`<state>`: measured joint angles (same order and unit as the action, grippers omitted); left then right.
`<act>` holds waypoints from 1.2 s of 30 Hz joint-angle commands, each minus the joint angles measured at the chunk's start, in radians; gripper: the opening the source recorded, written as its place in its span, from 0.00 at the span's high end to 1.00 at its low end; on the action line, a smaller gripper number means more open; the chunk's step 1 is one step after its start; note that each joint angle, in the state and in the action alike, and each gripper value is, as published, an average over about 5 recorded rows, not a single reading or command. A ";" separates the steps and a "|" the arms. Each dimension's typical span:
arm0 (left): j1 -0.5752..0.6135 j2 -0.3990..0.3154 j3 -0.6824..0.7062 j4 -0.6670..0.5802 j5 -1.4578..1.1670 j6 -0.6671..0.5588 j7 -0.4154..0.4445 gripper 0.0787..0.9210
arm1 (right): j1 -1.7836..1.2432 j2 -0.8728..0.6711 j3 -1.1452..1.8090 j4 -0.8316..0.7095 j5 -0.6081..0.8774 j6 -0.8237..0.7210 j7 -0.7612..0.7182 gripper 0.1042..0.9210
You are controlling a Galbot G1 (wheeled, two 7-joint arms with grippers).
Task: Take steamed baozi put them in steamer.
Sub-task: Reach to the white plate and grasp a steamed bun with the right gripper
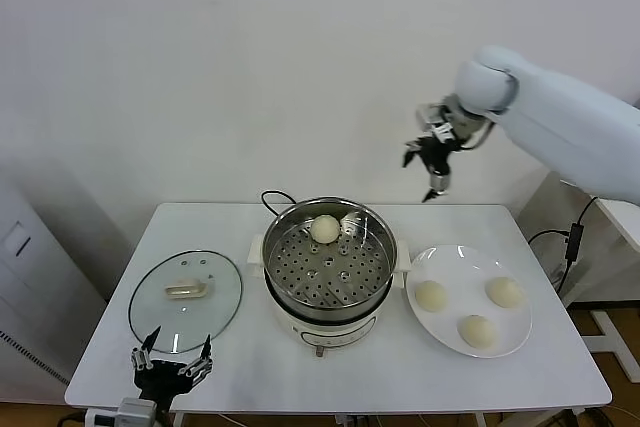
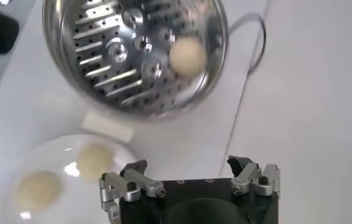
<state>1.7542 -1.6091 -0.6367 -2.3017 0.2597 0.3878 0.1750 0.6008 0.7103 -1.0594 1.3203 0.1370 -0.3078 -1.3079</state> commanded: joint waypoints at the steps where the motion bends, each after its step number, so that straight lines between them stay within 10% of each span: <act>1: 0.001 -0.007 0.001 0.000 -0.005 0.001 0.001 0.12 | -0.183 -0.230 0.075 0.194 -0.004 -0.180 0.029 0.12; 36: 0.006 -0.012 -0.012 0.044 -0.003 0.011 0.006 0.12 | -0.789 0.072 0.513 -0.076 -0.392 0.076 0.112 0.12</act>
<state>1.7598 -1.6091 -0.6478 -2.2624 0.2549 0.3984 0.1808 -0.1290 0.7401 -0.5953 1.2987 -0.2034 -0.2722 -1.2187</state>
